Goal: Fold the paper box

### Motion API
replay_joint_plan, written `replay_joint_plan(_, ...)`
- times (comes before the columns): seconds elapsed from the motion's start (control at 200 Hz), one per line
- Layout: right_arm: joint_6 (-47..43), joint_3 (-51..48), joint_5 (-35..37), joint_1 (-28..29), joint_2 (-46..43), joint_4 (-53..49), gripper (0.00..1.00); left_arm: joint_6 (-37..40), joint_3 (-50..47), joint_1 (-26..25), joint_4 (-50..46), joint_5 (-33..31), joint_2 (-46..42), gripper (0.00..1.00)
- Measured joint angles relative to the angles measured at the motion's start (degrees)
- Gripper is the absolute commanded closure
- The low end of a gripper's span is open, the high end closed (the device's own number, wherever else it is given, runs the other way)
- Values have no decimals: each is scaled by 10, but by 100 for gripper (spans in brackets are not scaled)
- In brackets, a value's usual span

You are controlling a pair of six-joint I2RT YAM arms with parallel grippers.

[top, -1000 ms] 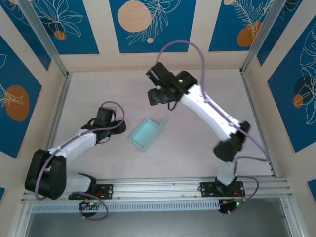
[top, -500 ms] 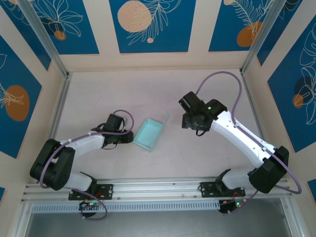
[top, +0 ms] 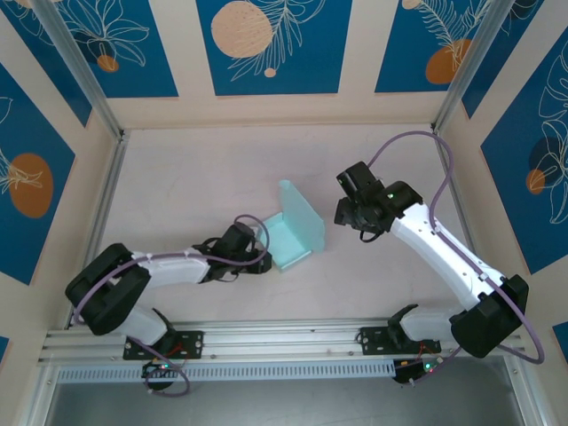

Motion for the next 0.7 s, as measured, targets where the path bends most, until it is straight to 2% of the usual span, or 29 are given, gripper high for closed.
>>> replay_joint_plan(0.125, -7, 0, 2, -16, 0, 0, 32, -14, 41, -45, 57, 21, 57, 53)
replay_joint_plan(0.245, -9, 0, 14, -23, -1, -4, 32, -23, 42, -69, 100, 36, 57, 50)
replay_joint_plan(0.315, -7, -2, 21, -23, -7, -6, 32, -24, 32, -72, 103, 34, 29, 48)
replay_joint_plan(0.425, 5, -22, 25, -24, -29, -10, 33, -10, 15, -64, 58, 10, -68, 46)
replay_joint_plan(0.485, 13, -42, 24, -23, -44, -12, 33, -3, 14, -44, 26, -3, -126, 46)
replay_joint_plan(0.57, 27, -78, 17, -14, -66, -11, 34, 11, 14, 19, -5, -21, -186, 46)
replay_joint_plan(0.7, 52, -132, -7, 19, -83, 12, 37, 33, 15, 104, -33, -31, -190, 45)
